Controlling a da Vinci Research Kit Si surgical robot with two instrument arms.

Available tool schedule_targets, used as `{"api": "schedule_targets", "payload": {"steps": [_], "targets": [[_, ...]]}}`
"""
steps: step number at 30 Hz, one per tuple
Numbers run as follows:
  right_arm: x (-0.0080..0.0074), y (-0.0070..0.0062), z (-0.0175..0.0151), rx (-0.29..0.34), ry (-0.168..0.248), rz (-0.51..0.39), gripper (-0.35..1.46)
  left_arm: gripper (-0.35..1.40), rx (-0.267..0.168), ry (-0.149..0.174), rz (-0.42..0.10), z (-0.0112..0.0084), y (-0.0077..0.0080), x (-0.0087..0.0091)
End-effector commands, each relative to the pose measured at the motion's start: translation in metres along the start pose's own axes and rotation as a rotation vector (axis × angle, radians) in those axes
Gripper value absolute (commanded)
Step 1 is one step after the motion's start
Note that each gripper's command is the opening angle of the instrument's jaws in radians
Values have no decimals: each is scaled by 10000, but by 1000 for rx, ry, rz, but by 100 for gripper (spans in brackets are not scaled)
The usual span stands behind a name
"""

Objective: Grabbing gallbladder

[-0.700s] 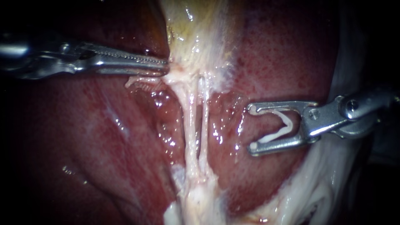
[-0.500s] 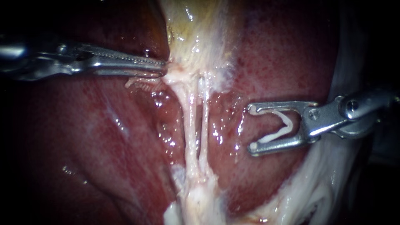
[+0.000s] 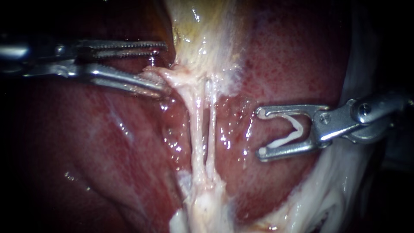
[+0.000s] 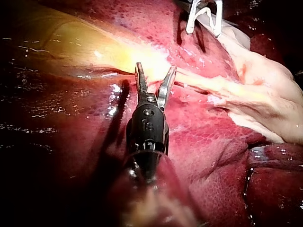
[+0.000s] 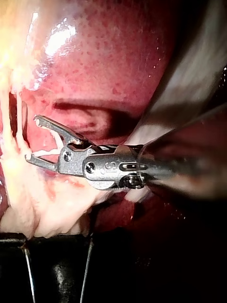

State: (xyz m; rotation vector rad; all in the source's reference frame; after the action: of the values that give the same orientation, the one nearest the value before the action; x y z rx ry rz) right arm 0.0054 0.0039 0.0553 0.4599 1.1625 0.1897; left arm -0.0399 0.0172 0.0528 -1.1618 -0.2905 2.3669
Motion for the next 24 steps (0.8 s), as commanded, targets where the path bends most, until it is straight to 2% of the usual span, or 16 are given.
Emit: {"api": "schedule_targets", "payload": {"steps": [1, 6, 9, 13, 16, 24], "targets": [[0, 0, 0, 0, 0, 0, 48, 54, -1, 0, 2, 1, -2, -2], [0, 0, 0, 0, 0, 0, 48, 51, 2, 1, 10, 13, -12, -19], [0, 0, 0, 0, 0, 0, 48, 46, 3, -19, 24, 22, -16, -32], [0, 0, 0, 0, 0, 0, 48, 41, 8, -57, 9, 38, -13, -53], [0, 0, 0, 1, 0, 0, 48, 36, -7, -67, -1, 49, -9, -65], [0, 0, -1, 1, 0, 0, 48, 32, -21, -66, -7, 47, -10, -65]]}}
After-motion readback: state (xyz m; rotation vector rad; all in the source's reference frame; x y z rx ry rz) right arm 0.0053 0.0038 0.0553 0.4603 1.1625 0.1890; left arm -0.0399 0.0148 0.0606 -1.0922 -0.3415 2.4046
